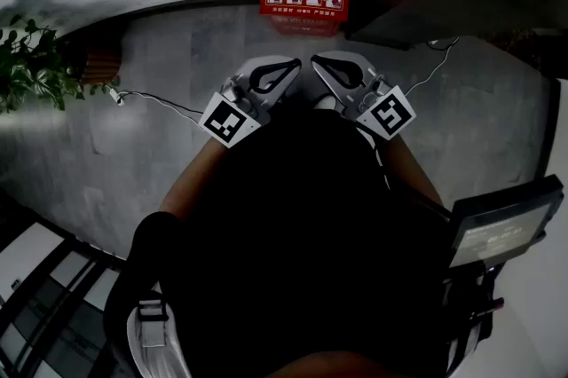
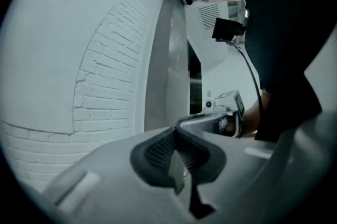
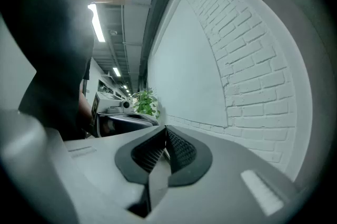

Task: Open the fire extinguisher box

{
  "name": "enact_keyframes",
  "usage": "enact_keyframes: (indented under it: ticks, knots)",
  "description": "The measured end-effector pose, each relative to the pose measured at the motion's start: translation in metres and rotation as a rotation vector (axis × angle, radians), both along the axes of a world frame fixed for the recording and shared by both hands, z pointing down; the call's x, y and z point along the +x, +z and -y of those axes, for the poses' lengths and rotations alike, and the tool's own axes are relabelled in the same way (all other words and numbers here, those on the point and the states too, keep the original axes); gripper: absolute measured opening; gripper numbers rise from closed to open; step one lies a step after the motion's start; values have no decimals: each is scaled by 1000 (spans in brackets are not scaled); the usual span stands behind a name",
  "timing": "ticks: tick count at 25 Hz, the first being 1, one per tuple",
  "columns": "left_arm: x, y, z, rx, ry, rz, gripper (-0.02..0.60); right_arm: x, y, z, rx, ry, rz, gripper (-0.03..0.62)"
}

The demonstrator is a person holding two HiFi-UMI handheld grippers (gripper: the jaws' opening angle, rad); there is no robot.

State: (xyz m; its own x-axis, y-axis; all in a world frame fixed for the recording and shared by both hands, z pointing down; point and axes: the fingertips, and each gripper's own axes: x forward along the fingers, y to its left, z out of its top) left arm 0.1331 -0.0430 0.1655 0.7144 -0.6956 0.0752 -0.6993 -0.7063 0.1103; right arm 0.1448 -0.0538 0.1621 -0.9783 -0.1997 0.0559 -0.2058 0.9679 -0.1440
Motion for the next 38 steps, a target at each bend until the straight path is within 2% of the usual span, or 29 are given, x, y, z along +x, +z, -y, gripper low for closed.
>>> enact_keyframes:
  ticks: [3,6,10,13,18,22,26,30,34,38]
  knots:
    - [1,92,82,-10,-14,14,2,2,93,82,-18,-13,7,9]
    - [12,133,113,-17,-22,31,2,12,133,115,-21,-17,23,9]
    - [26,126,104,-13,-48,49,2,28,128,105,-38,-22,27,9]
    - [22,138,116,-8,-73,69,2,25,140,115,-41,-28,49,9]
    - [-14,154,148,-38,-68,30,2,-11,154,145,-64,-25,8,9]
    - [-44,139,177,-16,-42,8,2,-39,139,172,-49,12,-16,9]
    - [-63,133,204,-34,2,-5,2,-55,131,207,-92,71,-24,9]
    - [-64,121,229,-80,120,-51,2,-46,115,235,-87,203,-98,9]
    - [-73,133,251,-98,121,-33,2,-49,122,263,-84,202,-114,9]
    - [-38,118,267,-127,124,-24,2,-9,111,288,-95,223,-152,9]
